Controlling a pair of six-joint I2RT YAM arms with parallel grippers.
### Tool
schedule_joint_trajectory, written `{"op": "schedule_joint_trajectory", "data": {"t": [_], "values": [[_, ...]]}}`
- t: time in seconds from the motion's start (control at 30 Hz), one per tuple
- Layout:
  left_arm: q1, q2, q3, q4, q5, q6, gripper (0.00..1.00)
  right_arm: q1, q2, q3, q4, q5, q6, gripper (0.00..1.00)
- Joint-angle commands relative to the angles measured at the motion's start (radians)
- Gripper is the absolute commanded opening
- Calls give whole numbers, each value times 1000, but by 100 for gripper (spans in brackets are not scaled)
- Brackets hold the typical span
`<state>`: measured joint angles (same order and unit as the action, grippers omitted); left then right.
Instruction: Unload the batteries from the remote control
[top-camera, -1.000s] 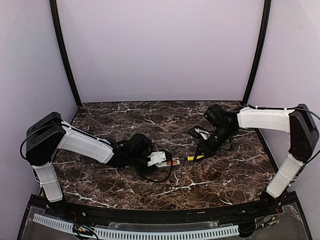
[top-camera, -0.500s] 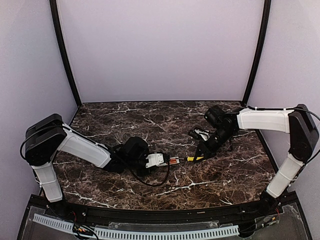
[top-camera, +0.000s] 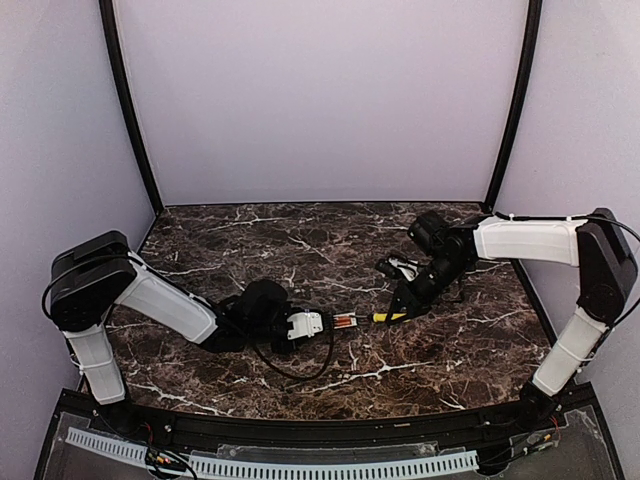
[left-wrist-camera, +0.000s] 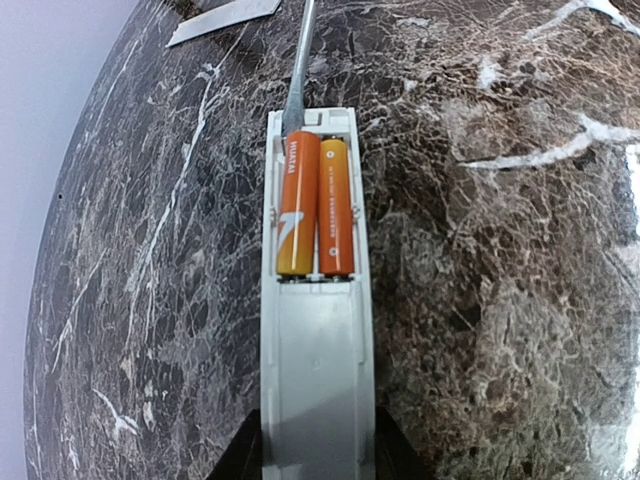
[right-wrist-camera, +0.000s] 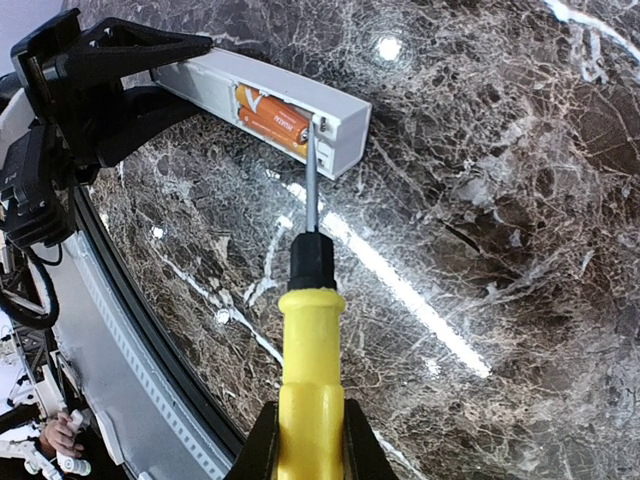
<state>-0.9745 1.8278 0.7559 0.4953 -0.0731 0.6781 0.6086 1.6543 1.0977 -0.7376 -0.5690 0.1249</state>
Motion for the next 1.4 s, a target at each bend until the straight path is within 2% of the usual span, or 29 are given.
{"op": "schedule_joint_trajectory", "data": {"t": [0.0,0.27,0.43,0.7,1.37], "values": [[-13,-51,-53,201,65,74,0,12,41,-8,14,34,12,0],[-12,-58,-107,330,128,122,0,13,58,7,23,37,0,0],[-13,-60,-115,358,151,129,0,12,42,9,31,-14,-19,0],[-13,-53,-91,329,160,141,0,21,15,41,33,-84,-36,0],[-13,-44,-61,267,130,151,0,61,2,113,9,-123,-48,0]]}}
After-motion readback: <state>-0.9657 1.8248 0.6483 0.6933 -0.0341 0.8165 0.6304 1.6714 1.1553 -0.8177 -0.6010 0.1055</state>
